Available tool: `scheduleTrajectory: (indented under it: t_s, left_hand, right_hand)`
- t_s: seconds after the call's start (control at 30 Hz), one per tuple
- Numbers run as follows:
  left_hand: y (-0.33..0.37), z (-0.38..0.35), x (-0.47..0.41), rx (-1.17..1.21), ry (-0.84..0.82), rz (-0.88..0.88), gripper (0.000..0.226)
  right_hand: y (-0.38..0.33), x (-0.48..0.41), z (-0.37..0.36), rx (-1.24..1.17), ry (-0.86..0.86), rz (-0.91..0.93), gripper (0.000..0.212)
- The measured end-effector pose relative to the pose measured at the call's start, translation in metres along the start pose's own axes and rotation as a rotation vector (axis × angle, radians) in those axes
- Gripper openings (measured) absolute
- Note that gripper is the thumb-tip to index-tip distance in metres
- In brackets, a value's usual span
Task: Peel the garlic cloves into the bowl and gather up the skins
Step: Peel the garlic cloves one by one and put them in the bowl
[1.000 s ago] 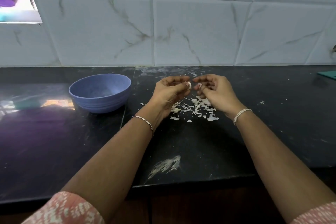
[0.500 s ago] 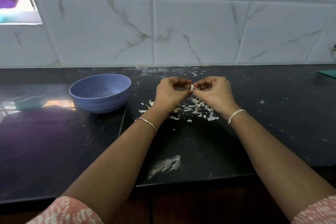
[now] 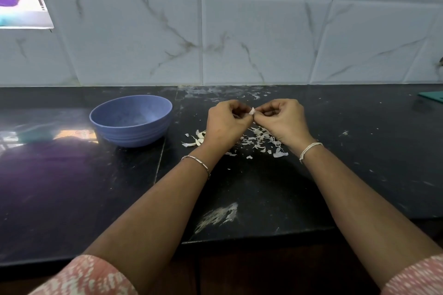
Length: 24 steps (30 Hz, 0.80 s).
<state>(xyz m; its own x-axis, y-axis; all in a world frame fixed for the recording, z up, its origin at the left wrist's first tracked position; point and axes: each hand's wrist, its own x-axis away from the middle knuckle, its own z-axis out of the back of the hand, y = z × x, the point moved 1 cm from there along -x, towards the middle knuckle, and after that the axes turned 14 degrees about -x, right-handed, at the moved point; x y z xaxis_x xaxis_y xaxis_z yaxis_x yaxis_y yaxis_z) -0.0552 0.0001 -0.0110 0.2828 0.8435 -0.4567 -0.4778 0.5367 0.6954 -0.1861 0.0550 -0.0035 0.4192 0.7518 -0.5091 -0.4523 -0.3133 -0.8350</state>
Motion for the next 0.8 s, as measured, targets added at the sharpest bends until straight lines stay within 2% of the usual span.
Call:
scheduleTrajectory:
  t_s: [0.23, 0.5, 0.7, 0.8]
  left_hand:
    - [0.0014, 0.0018, 0.0022, -0.119, 0.015, -0.097, 0.012]
    - [0.0014, 0.0046, 0.0020, -0.130, 0.023, -0.128, 0.012]
    - [0.0007, 0.0035, -0.0002, -0.031, 0.005, -0.075, 0.012]
    - [-0.0011, 0.0021, -0.0016, -0.017, -0.011, -0.069, 0.010]
  right_hand:
    - [-0.0011, 0.0006, 0.0020, 0.046, -0.029, -0.026, 0.004]
    - [-0.0029, 0.0018, 0.0023, 0.092, -0.045, -0.005, 0.003]
    - [0.0028, -0.0005, 0.0013, -0.122, -0.054, -0.126, 0.011]
    - [0.0035, 0.0001, 0.0003, -0.166, -0.057, -0.138, 0.008]
